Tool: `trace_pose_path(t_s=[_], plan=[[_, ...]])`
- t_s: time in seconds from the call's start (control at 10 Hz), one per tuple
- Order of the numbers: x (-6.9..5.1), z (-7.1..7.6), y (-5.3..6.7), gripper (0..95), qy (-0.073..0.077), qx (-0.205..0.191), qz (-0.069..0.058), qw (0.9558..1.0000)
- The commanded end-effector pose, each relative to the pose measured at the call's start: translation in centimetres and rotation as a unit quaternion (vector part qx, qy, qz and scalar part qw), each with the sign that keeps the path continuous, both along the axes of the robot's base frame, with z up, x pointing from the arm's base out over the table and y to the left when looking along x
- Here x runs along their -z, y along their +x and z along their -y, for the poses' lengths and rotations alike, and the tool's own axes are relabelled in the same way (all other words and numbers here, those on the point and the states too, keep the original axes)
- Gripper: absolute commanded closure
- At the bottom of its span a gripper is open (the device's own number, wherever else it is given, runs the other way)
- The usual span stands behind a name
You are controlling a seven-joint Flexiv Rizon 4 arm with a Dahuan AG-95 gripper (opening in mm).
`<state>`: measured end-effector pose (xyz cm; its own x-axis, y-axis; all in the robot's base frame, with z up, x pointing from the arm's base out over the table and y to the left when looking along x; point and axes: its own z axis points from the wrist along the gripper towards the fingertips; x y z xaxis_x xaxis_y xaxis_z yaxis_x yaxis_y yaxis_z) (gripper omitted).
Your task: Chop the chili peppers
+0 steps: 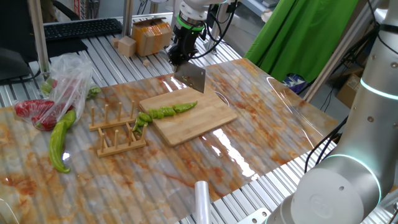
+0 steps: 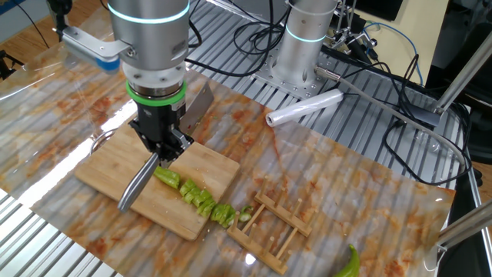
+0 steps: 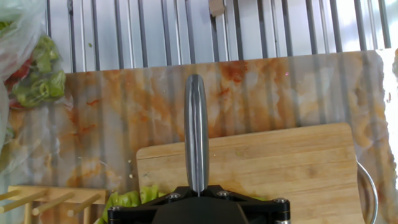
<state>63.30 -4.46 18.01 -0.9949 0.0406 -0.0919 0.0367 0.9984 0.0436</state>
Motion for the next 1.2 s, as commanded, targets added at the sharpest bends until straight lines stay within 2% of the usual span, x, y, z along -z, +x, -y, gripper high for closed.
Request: trace_pose_path(t_s=[0.1,0.5,0.6,0.7,0.8,1.2], plan=[[-0.1,-0.1,0.0,95.0,0.0,-0.002,0.005,1.0],[0.0,-0.3,-0.2,95.0,0.0,-0.004,0.012,0.9999],[0.3,-0.5,-0.6,95.0,-0.004,-0.011,0.029,0.9995],[0.4,-0.7,-0.9,95.0,-0.014,-0.014,0.037,0.9991],[0.6,-0.8,-1.1,95.0,-0.015,-0.014,0.042,0.9989],[1.9,-0.4,-1.7,95.0,-0.021,-0.019,0.046,0.9986]])
